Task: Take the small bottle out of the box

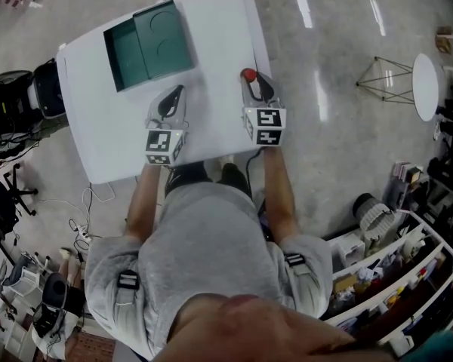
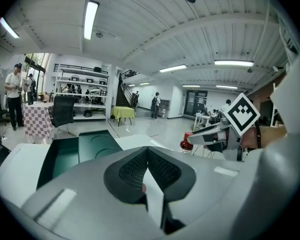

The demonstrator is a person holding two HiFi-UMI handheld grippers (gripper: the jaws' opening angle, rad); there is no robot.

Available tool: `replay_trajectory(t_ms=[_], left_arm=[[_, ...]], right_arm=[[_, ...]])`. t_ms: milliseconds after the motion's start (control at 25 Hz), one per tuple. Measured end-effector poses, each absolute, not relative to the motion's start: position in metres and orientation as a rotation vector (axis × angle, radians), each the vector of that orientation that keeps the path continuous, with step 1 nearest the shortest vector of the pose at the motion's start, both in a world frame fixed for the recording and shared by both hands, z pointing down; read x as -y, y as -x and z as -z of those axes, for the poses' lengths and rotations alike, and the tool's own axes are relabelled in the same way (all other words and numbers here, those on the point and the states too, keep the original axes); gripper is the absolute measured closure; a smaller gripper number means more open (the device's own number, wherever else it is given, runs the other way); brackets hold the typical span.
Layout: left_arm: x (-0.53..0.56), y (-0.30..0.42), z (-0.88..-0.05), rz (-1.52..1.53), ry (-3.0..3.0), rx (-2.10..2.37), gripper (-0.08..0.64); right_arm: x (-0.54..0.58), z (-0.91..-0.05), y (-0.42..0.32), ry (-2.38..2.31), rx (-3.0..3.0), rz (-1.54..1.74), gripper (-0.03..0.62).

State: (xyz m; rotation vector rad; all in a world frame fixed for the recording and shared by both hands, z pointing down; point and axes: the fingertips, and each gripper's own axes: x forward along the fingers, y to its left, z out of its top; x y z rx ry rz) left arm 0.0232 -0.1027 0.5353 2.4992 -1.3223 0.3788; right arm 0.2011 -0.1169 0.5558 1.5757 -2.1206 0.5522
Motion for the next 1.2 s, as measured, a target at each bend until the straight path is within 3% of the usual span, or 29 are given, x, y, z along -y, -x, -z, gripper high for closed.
replay_trajectory(t_ms=[1200], left_arm=[[0.087, -0.045, -0.57, -0.429, -2.466, 1.241, 0.549]], right_arm=[[0.1, -0.618, -0.214, -1.561, 2.041, -0.65, 0.448]])
